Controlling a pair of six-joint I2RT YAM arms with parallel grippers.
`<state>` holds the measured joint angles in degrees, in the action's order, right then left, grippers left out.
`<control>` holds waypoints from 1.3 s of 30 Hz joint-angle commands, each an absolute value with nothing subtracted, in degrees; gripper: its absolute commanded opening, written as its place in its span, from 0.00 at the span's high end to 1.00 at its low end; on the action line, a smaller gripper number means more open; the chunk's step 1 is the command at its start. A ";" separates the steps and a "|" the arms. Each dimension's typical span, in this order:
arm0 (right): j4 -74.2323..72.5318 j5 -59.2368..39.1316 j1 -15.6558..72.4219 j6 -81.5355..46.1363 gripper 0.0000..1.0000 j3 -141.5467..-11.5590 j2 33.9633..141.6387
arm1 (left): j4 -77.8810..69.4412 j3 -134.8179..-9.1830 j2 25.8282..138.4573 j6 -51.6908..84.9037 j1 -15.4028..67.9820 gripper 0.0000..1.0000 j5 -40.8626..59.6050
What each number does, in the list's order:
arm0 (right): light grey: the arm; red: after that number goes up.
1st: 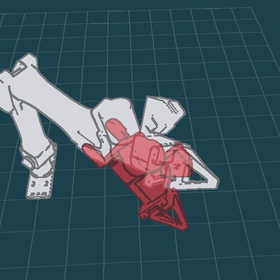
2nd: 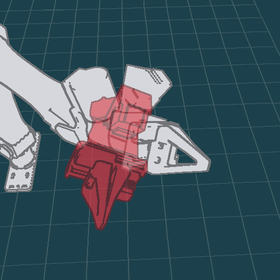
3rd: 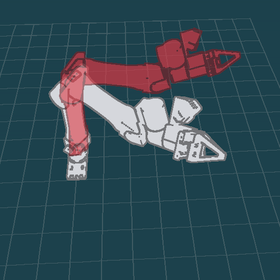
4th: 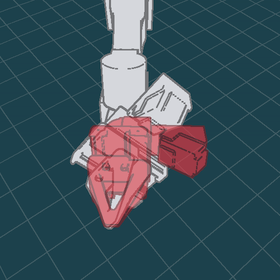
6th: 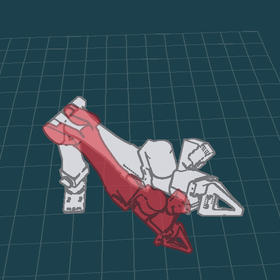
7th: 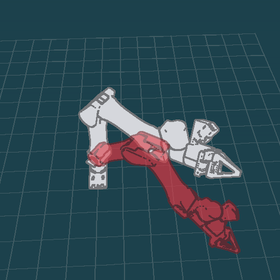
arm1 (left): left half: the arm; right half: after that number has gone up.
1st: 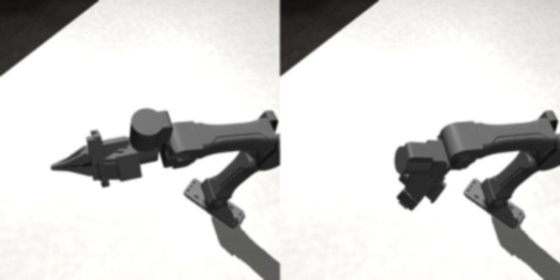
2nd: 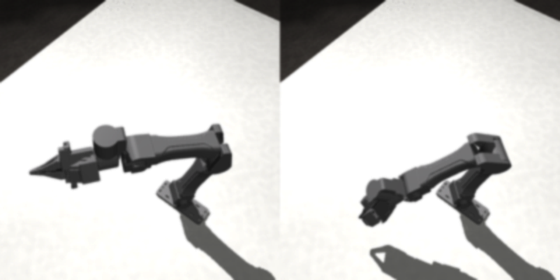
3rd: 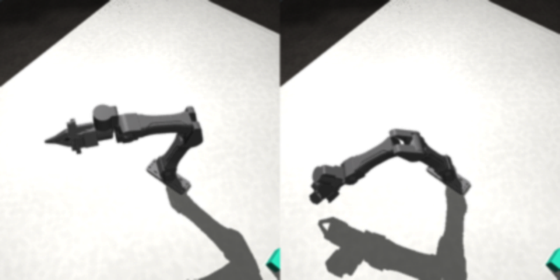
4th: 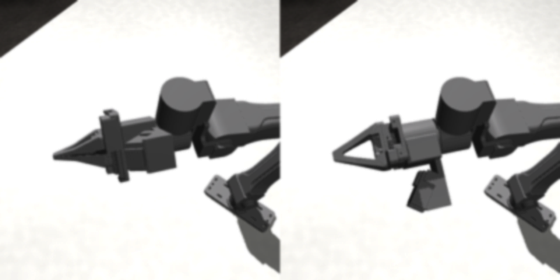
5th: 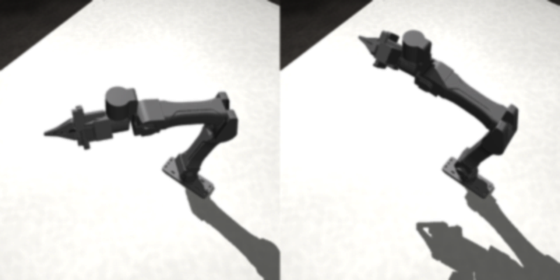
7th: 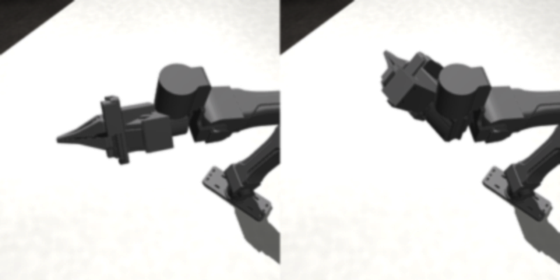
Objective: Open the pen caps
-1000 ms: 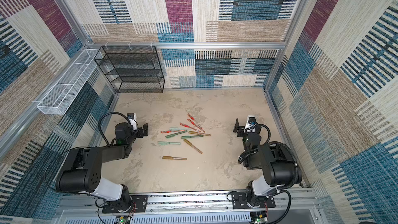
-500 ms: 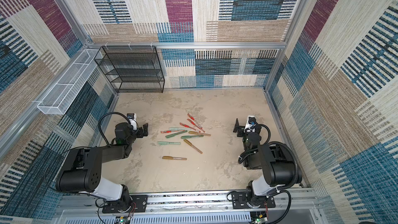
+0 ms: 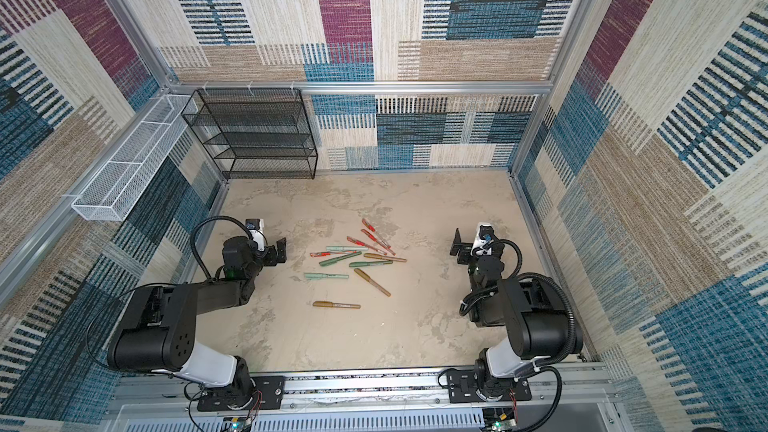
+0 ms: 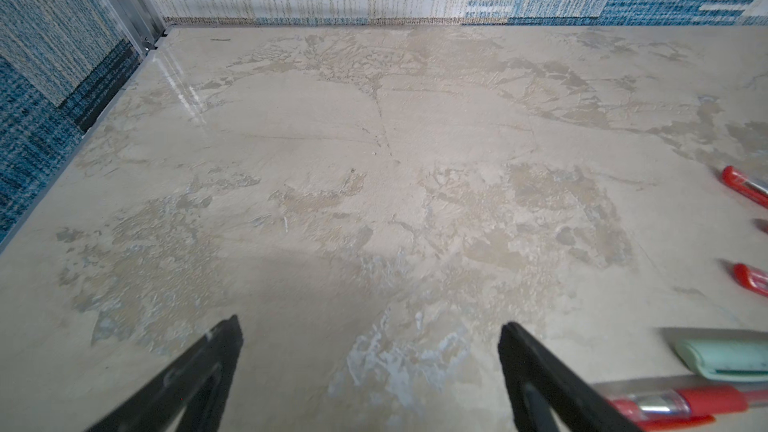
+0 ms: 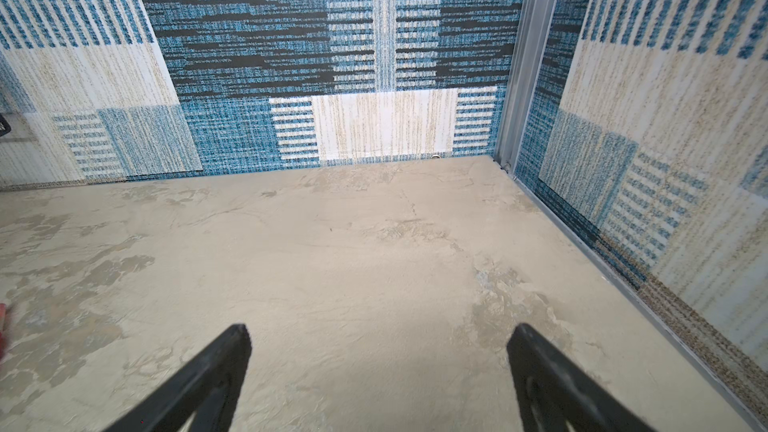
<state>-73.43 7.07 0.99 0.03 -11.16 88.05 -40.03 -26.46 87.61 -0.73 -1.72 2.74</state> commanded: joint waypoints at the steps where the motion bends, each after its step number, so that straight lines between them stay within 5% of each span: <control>1: -74.78 6.51 0.97 0.12 0.00 -11.08 86.54 | -40.45 -26.79 86.32 -1.45 -1.66 0.00 2.88; 9: -41.25 -0.01 1.05 -4.46 0.00 -24.74 72.53 | 1.85 -46.79 75.68 -4.13 -1.65 0.00 10.31; 16: -12.39 -5.28 6.29 -6.27 0.00 -46.82 75.76 | 31.59 -61.35 68.79 -0.78 -1.62 0.00 11.96; 27: 9.70 -8.88 17.30 -1.21 0.07 -68.47 92.10 | 28.08 -52.33 58.62 -4.75 -3.43 0.00 18.19; 33: 22.62 -10.45 21.88 2.19 0.28 -81.54 104.50 | 26.69 -51.27 58.81 -3.62 -3.42 0.00 20.06; 39: 30.10 -8.22 24.90 4.77 0.34 -89.24 112.74 | 25.66 -50.41 58.58 -3.52 -3.42 0.00 21.22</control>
